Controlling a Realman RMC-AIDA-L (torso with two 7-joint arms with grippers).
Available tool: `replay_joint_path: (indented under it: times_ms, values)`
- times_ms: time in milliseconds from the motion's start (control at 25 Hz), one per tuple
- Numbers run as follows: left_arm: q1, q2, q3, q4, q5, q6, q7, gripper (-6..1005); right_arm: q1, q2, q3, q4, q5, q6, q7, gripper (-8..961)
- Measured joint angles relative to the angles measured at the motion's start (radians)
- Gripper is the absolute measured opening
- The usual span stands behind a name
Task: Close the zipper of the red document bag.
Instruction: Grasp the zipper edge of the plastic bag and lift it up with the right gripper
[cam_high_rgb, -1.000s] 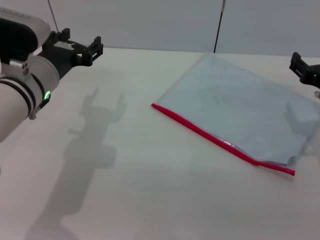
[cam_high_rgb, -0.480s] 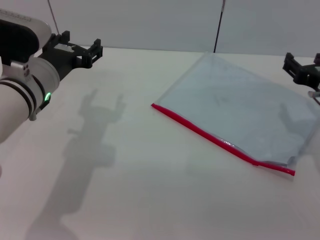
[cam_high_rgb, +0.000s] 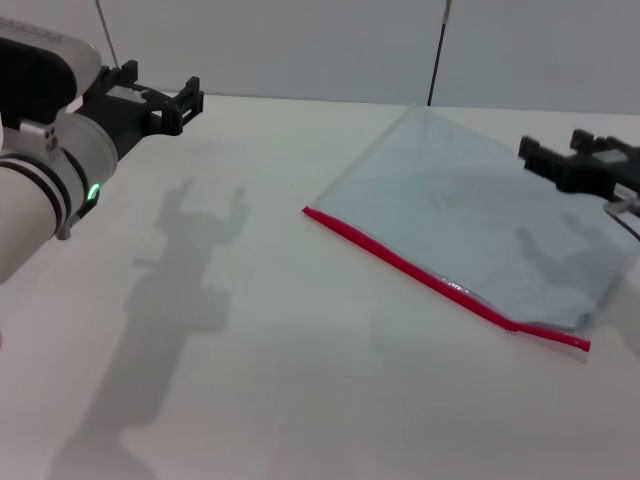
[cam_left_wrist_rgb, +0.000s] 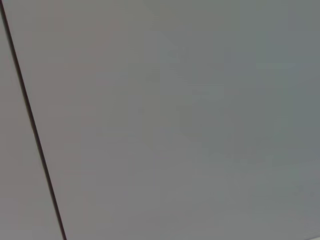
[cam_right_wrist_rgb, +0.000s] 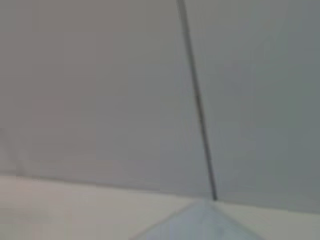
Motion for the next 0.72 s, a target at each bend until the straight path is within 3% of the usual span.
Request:
replay_joint_path:
  times_ms: [280, 720]
  values:
    - [-0.014, 0.006, 0.000, -0.010, 0.000, 0.000, -0.035, 768, 0.018, 0.000, 0.193, -0.054, -0.245, -0.377, -0.001, 758]
    - [-0.021, 0.015, -0.001, -0.027, 0.000, 0.018, -0.037, 768, -0.001, 0.006, 0.199, -0.159, -0.429, -0.665, -0.091, 758]
